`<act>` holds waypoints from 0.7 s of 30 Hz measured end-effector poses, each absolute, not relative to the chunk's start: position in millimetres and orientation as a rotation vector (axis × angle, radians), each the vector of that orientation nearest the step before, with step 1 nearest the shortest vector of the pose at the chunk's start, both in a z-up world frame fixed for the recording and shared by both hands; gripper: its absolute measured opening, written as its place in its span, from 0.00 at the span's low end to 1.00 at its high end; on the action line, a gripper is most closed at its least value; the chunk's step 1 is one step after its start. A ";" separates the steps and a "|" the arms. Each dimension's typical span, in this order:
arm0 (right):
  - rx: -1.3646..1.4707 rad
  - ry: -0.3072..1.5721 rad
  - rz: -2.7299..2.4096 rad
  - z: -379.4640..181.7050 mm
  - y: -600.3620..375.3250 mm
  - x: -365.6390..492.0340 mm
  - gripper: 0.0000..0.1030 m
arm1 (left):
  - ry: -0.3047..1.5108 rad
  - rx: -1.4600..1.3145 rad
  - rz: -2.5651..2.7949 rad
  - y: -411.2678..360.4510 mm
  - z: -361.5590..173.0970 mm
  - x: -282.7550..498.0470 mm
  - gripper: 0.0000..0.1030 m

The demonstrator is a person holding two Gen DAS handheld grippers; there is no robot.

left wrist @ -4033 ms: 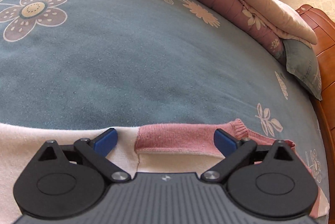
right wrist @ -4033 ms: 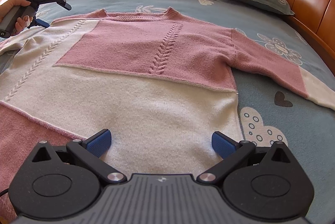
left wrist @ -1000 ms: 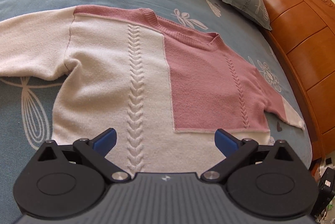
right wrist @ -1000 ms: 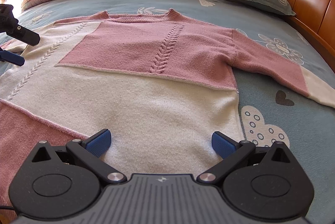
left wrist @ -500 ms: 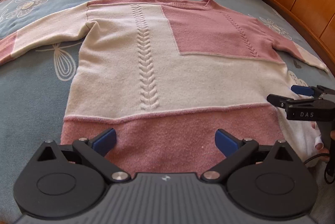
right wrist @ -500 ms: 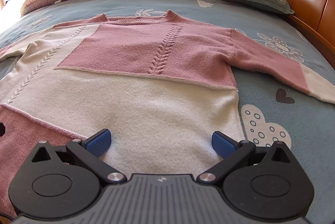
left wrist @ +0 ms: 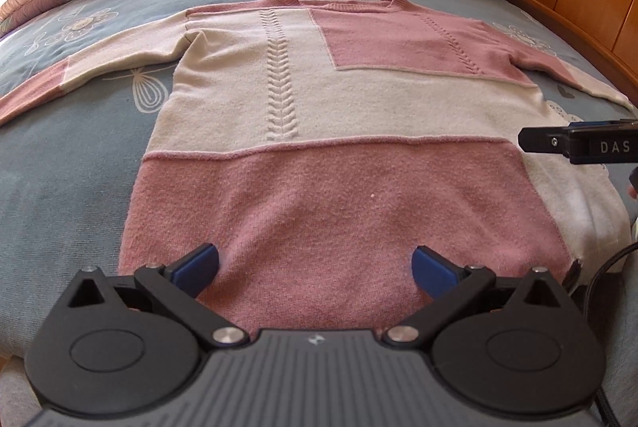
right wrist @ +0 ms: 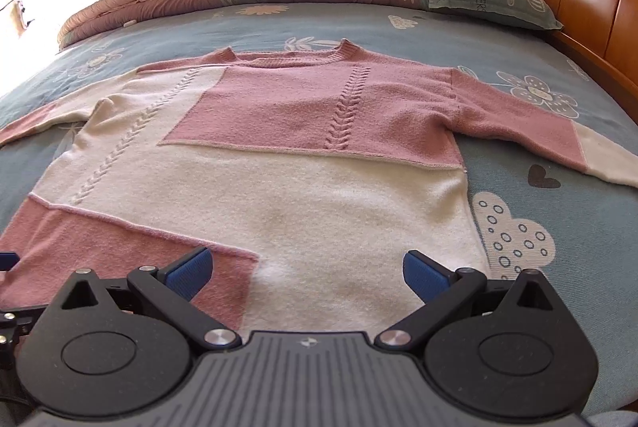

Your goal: Fold clothes

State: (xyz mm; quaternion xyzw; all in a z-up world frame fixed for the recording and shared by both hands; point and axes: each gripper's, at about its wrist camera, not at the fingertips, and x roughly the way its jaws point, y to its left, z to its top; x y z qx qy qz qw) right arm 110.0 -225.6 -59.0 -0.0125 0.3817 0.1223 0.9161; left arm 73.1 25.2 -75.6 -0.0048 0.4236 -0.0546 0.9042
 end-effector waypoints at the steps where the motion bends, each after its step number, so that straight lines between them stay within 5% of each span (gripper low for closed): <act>1: -0.039 0.798 0.284 -60.8 -218.7 106.3 1.00 | 0.875 -0.013 -0.113 25.3 -75.6 73.2 0.99; 21: -0.131 0.752 0.303 -88.1 -203.7 67.8 1.00 | 0.806 -0.110 -0.150 44.1 -47.7 97.2 0.99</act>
